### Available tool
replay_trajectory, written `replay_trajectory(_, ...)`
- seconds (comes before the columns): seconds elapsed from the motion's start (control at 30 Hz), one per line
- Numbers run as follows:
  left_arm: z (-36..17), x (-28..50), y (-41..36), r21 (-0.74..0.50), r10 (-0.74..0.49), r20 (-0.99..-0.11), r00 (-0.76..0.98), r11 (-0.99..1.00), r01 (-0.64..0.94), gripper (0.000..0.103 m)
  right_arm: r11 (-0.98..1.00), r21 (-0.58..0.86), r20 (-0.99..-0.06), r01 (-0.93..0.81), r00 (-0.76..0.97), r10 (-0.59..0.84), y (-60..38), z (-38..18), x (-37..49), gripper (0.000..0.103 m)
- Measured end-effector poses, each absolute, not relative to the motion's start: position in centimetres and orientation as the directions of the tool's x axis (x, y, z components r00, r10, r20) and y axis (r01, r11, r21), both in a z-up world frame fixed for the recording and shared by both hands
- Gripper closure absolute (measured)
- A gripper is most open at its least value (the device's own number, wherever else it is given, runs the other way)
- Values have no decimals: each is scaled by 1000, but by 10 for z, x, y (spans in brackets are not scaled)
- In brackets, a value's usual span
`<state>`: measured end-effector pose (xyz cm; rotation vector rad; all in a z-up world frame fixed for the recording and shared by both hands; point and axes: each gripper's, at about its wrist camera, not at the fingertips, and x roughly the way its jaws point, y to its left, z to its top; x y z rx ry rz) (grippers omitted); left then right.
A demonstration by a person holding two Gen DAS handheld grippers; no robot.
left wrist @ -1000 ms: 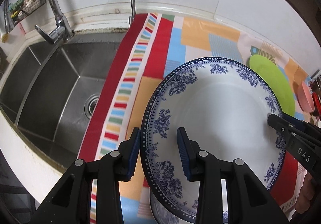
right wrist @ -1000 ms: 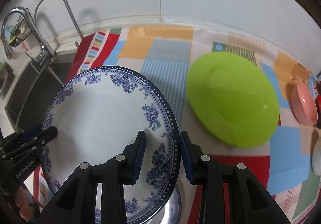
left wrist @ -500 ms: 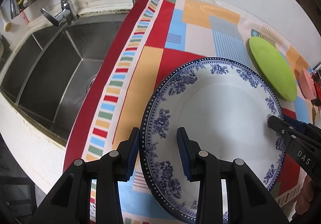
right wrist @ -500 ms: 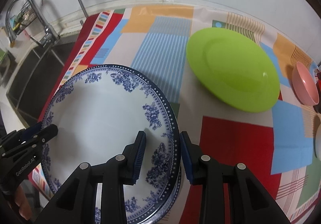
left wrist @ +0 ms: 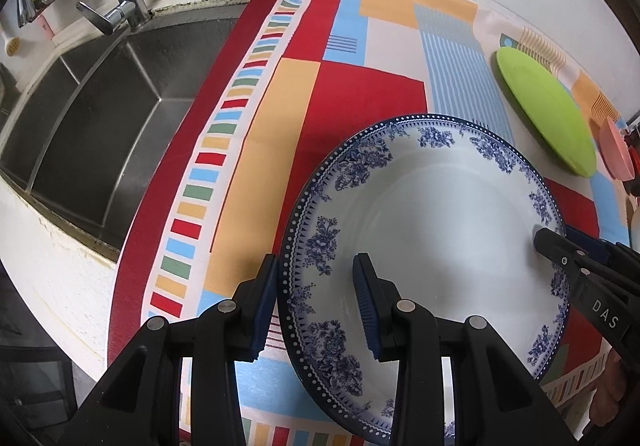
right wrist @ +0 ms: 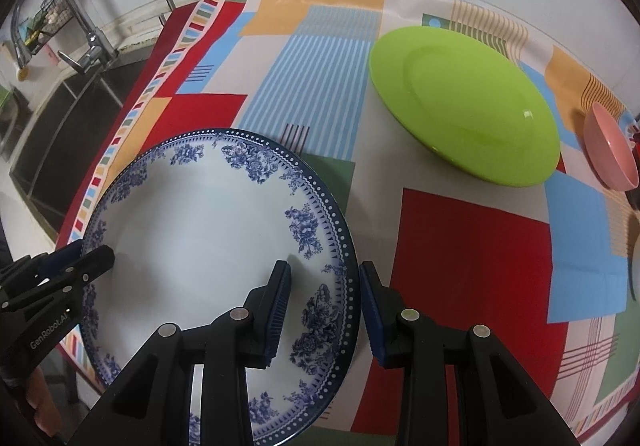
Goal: Organize plates and bowls
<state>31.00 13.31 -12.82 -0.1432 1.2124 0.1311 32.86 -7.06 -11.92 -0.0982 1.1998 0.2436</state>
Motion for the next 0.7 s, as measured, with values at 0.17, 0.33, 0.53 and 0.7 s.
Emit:
replay_trajectory(0.17, -131, 309, 133, -33, 31, -939, 342, 983, -180, 66, 970, 59, -936, -236, 325, 136, -71, -125, 328, 67)
replay_trajectory(0.33, -136, 308, 132, -39, 22, -943, 331, 984, -176, 64, 969, 56, -938, -240, 320, 134, -71, -127, 328, 66)
replay_trajectory(0.53, -137, 308, 132, -32, 25, -942, 335, 986, -165, 60, 967, 54, -937, -248, 321, 135, -70, -127, 328, 65)
replay_trajectory(0.7, -128, 305, 128, 8, 67, -925, 373, 988, -155, 44, 967, 66, -937, -247, 318, 145, -71, -126, 328, 64)
